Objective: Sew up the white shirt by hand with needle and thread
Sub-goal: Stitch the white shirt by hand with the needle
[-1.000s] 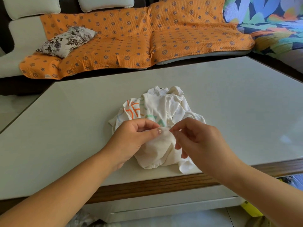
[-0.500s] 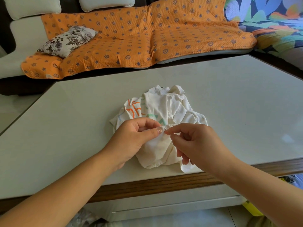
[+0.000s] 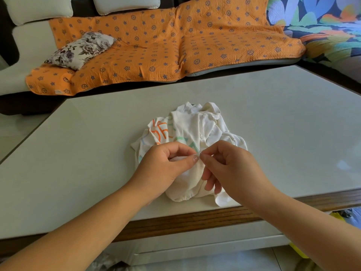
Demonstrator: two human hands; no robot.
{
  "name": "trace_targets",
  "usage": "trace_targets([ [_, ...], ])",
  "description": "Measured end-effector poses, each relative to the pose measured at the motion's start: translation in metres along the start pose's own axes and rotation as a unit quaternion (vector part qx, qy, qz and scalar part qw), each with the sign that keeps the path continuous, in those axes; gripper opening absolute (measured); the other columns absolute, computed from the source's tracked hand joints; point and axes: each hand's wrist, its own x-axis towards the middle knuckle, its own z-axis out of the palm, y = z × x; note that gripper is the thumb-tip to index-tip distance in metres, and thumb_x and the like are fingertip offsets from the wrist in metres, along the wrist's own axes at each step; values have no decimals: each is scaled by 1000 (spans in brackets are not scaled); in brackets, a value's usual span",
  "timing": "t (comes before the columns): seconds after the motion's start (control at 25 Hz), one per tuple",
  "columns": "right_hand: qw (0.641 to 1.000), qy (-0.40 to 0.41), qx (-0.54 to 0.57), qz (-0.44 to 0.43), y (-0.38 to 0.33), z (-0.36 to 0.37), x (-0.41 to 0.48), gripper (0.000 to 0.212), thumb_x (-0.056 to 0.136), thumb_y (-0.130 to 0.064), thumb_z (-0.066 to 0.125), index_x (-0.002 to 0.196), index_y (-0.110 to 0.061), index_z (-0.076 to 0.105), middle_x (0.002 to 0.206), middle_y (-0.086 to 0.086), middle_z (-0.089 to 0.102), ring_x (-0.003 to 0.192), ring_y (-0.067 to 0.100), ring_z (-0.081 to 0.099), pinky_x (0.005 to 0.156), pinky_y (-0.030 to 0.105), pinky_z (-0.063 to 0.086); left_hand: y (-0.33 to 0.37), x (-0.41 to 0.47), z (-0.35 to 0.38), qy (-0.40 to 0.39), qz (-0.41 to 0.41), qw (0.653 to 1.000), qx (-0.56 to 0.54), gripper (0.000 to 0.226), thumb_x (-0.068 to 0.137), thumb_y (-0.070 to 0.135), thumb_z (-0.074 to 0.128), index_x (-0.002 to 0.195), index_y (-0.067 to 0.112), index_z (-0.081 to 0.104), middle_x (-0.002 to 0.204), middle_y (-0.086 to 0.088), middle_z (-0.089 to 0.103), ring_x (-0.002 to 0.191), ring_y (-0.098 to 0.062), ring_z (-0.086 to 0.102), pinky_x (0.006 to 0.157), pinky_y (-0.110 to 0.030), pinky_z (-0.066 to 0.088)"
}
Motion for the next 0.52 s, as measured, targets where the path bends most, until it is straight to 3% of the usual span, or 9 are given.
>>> trace_targets([
  [0.16,997,-13,73,10,-3,3,-3,7,97,-18,58,92,-12,57,65,6,70,53,22,67,49,26,52,-1,1,1,5,8,1000,-8,11,85,25,72,87,34,77,90,16,75,91,2,67,80,-14,48],
  [0.36,993,-20,113,21,-5,4,-2,9,97,-16,57,106,-18,58,72,9,72,62,24,71,57,30,59,-5,1,3,7,82,992,95,22,85,16,72,87,38,76,86,16,73,87,4,66,79,-8,45],
  [0.52,994,-13,101,45,-8,1,-1,6,99,-18,55,95,-16,58,73,6,74,64,23,72,56,31,59,-5,3,3,14,98,988,116,15,84,21,74,89,34,77,87,13,72,87,2,65,80,-12,48],
])
